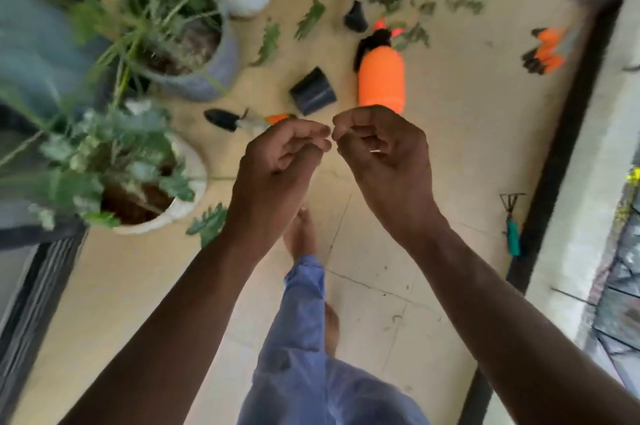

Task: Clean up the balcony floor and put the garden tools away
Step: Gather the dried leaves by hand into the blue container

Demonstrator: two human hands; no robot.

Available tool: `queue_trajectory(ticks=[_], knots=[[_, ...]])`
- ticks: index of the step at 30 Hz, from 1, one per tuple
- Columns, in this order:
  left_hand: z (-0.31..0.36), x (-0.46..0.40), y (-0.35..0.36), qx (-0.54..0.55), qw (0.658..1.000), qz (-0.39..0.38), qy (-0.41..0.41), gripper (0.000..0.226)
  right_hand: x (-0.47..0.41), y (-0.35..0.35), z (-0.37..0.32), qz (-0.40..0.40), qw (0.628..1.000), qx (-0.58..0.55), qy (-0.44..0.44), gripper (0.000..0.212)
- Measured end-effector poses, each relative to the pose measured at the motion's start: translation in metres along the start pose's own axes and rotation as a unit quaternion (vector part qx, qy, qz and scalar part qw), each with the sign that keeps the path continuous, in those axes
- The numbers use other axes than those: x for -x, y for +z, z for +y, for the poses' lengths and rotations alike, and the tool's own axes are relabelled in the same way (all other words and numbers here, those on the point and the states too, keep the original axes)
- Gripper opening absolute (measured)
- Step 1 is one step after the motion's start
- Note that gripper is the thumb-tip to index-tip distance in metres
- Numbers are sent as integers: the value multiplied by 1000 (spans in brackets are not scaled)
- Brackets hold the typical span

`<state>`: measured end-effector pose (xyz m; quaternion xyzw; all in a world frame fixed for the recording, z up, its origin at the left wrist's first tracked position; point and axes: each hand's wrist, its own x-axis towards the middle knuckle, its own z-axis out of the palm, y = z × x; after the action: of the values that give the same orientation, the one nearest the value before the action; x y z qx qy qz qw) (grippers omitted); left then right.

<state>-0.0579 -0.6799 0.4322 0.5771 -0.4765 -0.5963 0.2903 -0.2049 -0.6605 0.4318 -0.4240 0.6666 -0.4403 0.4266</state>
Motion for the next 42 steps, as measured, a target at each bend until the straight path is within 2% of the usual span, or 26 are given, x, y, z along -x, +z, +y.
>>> queue_trajectory(ticks=[7, 15, 22, 30, 38, 42], knots=[[57, -101, 53, -29, 996, -83, 4, 21, -73, -56, -8, 89, 995, -17, 35, 13], [73, -172, 160, -89, 984, -156, -7, 21, -126, -142, 47, 171, 982, 24, 81, 8], [89, -207, 256, -101, 983, -151, -38, 16, -173, -236, 70, 156, 981, 23, 110, 6], [147, -249, 342, -62, 989, -115, -68, 26, -251, -346, 46, 121, 986, 76, 90, 5], [200, -327, 375, -57, 993, -97, -42, 25, -364, -401, 21, 60, 989, 132, 31, 6], [224, -380, 377, -51, 995, -64, -49, 31, -420, -417, 10, 46, 986, 158, 31, 10]])
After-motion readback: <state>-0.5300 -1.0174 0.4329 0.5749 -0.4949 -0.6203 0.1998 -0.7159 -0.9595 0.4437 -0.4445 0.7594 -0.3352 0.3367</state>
